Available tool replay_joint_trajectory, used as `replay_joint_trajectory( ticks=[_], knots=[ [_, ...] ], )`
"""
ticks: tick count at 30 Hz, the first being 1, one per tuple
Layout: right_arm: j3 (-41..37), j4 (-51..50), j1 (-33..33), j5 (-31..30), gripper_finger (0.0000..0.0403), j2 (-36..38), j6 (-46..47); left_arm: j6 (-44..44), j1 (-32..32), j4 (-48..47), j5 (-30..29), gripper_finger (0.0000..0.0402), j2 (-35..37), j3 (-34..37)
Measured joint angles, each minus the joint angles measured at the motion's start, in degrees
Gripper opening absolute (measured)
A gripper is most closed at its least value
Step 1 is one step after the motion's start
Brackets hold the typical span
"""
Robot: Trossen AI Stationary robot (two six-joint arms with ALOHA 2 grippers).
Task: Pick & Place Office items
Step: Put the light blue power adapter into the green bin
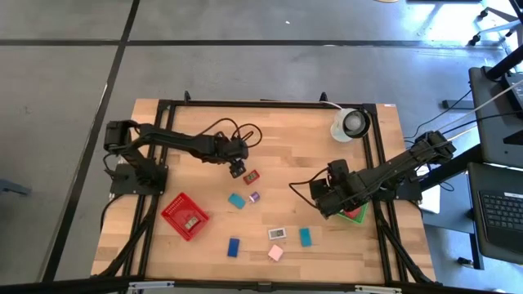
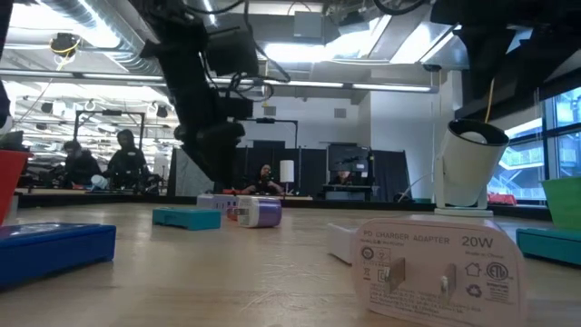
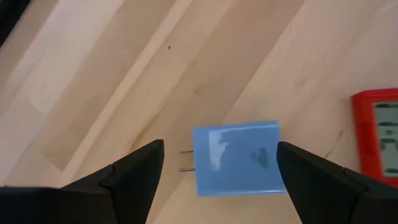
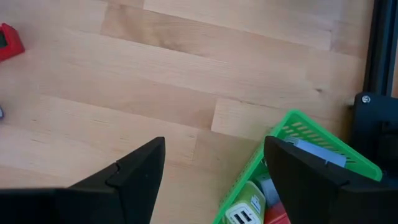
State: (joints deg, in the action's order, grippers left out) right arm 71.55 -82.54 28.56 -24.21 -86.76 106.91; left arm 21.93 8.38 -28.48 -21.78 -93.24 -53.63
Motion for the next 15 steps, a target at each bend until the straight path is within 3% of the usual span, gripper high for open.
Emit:
replay_joint_trajectory(
  ticks=[15],
  knots=[
    [0.0, 0.1, 0.0, -0.2, 0.0276, 0.0, -1.0, 4.6, 0.0, 4.5, 1.8, 0.0308, -3.9, -0.2]
  ],
)
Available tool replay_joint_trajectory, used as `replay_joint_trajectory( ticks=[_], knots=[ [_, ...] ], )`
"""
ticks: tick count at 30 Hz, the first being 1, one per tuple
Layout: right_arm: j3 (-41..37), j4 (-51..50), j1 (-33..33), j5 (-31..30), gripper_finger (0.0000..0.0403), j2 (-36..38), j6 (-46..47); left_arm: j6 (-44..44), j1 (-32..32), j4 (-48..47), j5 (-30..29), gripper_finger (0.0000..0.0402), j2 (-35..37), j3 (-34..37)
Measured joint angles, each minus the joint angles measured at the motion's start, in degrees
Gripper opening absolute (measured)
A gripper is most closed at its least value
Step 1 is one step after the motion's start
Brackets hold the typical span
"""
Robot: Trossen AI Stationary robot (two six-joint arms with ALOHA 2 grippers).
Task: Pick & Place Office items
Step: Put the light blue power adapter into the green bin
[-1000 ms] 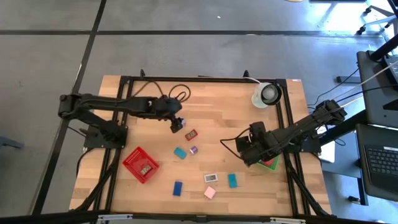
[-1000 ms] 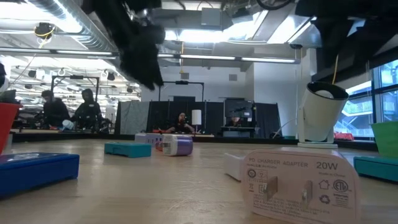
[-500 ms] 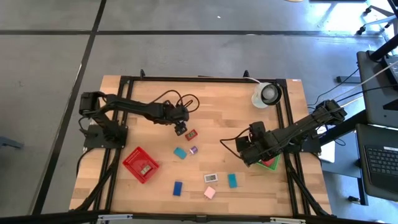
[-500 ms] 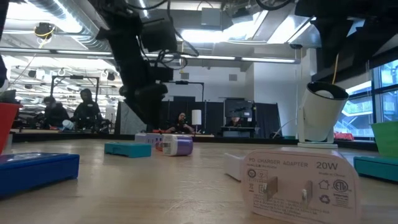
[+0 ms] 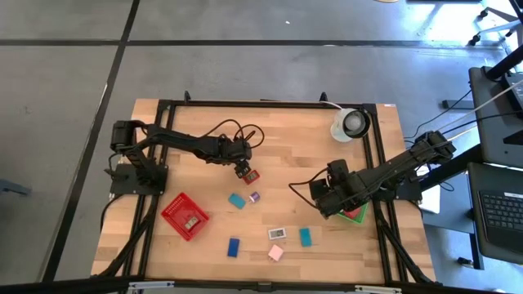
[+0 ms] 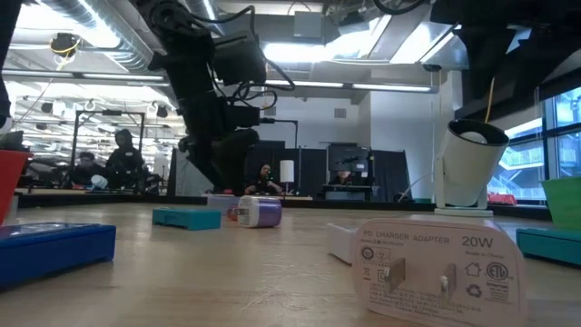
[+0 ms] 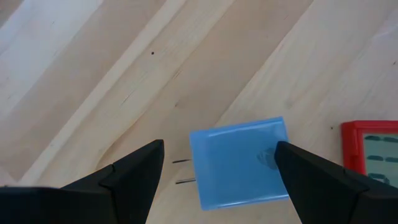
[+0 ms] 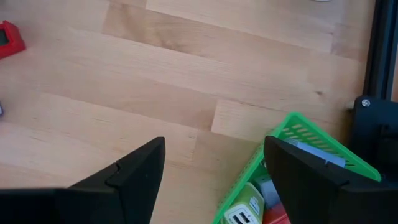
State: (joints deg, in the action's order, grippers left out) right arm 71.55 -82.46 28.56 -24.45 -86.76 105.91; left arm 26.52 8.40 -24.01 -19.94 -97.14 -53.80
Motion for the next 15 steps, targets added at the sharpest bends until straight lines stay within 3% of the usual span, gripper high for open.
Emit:
replay_joint_trajectory(
  ticks=[15],
  knots=[
    [0.0, 0.3, 0.0, -0.2, 0.0276, 0.0, -1.4, 5.3, 1.2, -0.5, 5.1, 0.0308, 3.2, 0.3]
  ],
)
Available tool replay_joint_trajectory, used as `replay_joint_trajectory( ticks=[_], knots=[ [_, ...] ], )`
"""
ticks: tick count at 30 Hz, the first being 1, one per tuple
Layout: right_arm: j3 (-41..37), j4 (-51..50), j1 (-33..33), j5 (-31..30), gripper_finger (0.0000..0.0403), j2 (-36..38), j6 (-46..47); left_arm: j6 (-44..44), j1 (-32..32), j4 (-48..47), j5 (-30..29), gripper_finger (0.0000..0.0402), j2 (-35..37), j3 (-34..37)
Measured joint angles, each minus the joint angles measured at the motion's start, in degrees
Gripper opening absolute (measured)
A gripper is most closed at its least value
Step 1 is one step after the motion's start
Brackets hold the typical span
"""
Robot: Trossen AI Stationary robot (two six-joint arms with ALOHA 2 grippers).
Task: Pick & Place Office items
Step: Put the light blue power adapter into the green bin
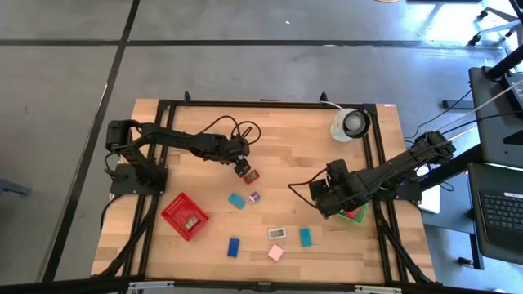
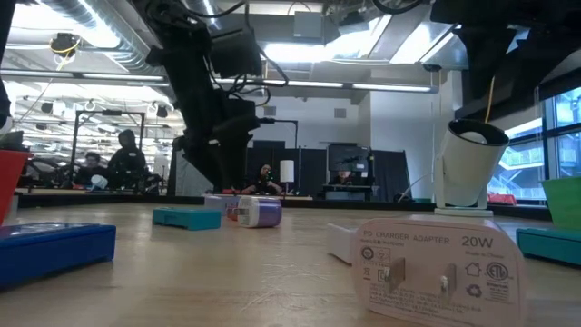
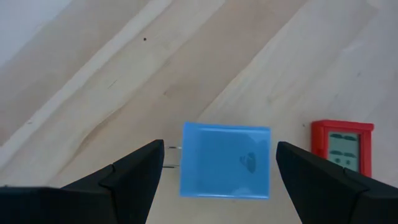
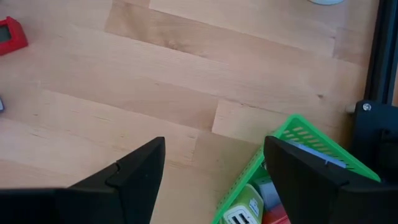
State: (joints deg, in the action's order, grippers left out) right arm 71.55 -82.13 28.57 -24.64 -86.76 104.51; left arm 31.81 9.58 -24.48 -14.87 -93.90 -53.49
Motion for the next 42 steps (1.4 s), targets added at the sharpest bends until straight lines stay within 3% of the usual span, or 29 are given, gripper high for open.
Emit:
replay_joint_trajectory(
  ticks=[35, 42],
  knots=[
    [0.0, 0.6, 0.0, 0.0, 0.0276, 0.0, -1.7, 5.0, -1.0, 6.4, 1.5, 0.0308, 0.1, 3.6],
    [0.0, 1.0, 0.0, 0.0, 0.0276, 0.0, -1.7, 4.7, -1.3, 7.3, 2.3, 0.0308, -3.5, 3.5]
  ],
)
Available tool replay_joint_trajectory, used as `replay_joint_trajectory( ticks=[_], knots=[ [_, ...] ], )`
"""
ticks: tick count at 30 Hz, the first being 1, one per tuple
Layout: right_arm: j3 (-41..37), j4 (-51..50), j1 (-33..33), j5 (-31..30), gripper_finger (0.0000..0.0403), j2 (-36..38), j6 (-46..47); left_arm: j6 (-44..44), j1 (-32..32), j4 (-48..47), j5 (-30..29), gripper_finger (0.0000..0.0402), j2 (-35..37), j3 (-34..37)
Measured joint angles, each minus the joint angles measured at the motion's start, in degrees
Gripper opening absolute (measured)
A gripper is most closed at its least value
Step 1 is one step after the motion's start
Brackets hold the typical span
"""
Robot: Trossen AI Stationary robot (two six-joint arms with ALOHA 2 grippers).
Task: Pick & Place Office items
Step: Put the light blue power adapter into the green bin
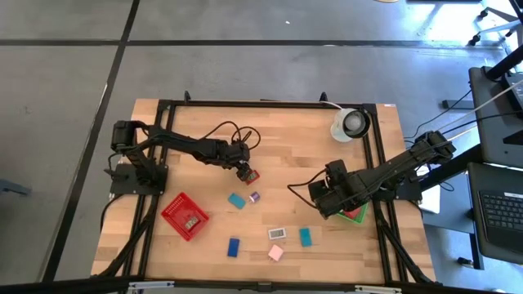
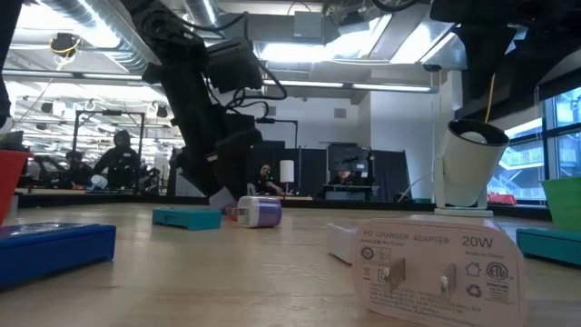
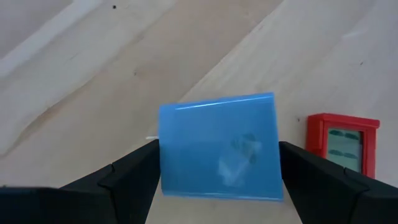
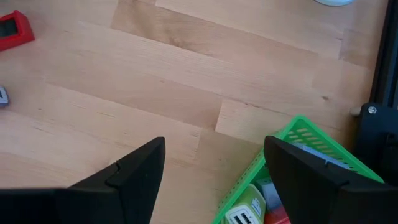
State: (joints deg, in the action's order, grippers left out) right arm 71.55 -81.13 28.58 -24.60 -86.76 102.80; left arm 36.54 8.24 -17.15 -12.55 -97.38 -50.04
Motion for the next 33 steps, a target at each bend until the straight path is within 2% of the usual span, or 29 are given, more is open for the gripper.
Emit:
replay_joint_trajectory(
  ticks=[6, 12, 19, 28, 33],
  knots=[
    [0.0, 0.1, 0.0, 0.0, 0.0276, 0.0, 0.0, 0.1, 0.0, 0.1, -1.4, 0.0306, -0.1, 0.0],
    [0.0, 0.1, 0.0, 0.0, 0.0276, 0.0, 0.0, 0.2, 0.0, 0.2, -1.9, 0.0278, -0.1, 0.1],
    [0.0, 0.1, 0.0, 0.0, 0.0276, 0.0, -0.2, 0.4, 0.1, 0.2, -0.7, 0.0277, 1.2, 0.3],
    [0.0, 0.1, 0.0, 0.0, 0.0276, 0.0, -0.2, 0.3, 0.0, 1.9, -0.6, 0.0277, 10.6, 0.3],
    [0.0, 0.1, 0.0, 0.0, 0.0276, 0.0, -0.2, -1.4, -0.8, 7.2, 0.2, 0.0277, 18.1, 0.3]
  ],
)
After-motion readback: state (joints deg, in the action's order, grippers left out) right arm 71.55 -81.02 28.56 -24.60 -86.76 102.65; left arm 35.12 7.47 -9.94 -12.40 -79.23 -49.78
